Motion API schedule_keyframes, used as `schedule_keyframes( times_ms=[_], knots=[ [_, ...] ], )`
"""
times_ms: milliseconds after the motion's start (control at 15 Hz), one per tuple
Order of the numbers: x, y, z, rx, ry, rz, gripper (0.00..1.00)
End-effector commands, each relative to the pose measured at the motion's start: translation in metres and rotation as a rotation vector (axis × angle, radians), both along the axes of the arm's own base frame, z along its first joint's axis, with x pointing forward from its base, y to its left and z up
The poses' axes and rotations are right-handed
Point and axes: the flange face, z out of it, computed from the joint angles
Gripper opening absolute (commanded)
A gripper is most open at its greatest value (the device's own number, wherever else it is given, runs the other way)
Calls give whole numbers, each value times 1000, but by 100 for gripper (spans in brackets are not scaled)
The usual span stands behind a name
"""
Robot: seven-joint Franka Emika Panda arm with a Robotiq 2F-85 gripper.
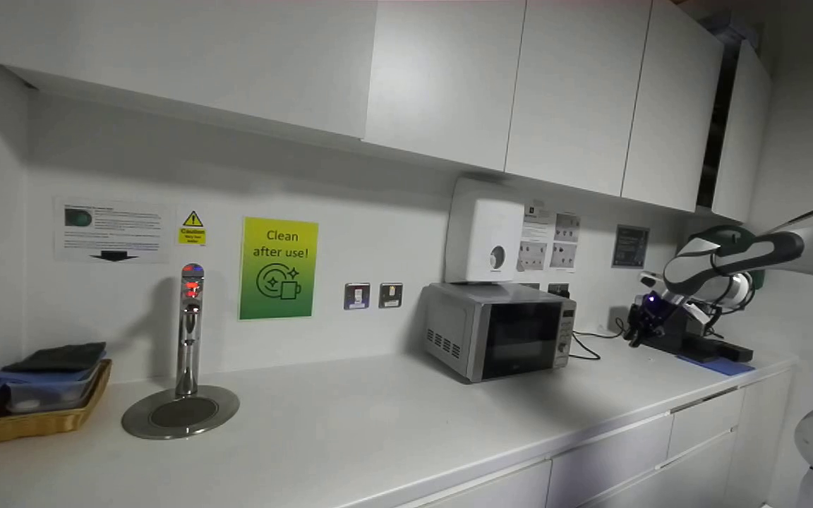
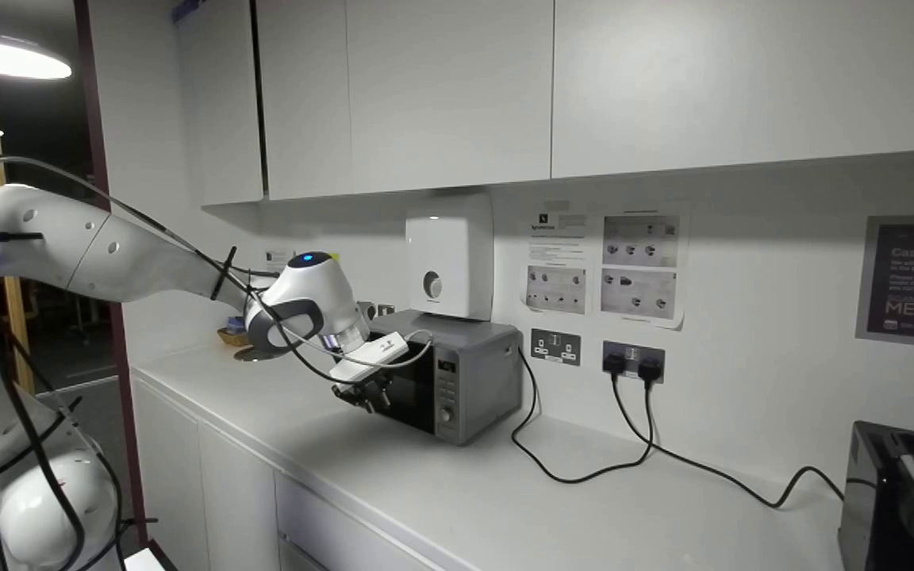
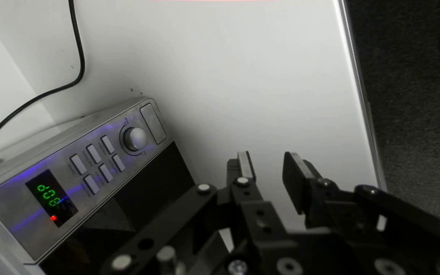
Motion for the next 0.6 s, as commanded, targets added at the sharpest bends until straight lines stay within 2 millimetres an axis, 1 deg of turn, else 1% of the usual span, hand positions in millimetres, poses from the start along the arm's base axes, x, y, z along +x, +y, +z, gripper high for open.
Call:
schedule_keyframes(
  times_ms=[0, 267, 333, 400, 533],
  knots=[
    [-6, 5, 5, 30, -10, -33, 64],
    [-5, 6, 5, 45, -8, -57, 93],
    [-4, 6, 5, 48, -7, -63, 98],
    [-4, 6, 5, 52, -6, -68, 100],
    [-3, 6, 6, 61, -7, -77, 100]
  ],
)
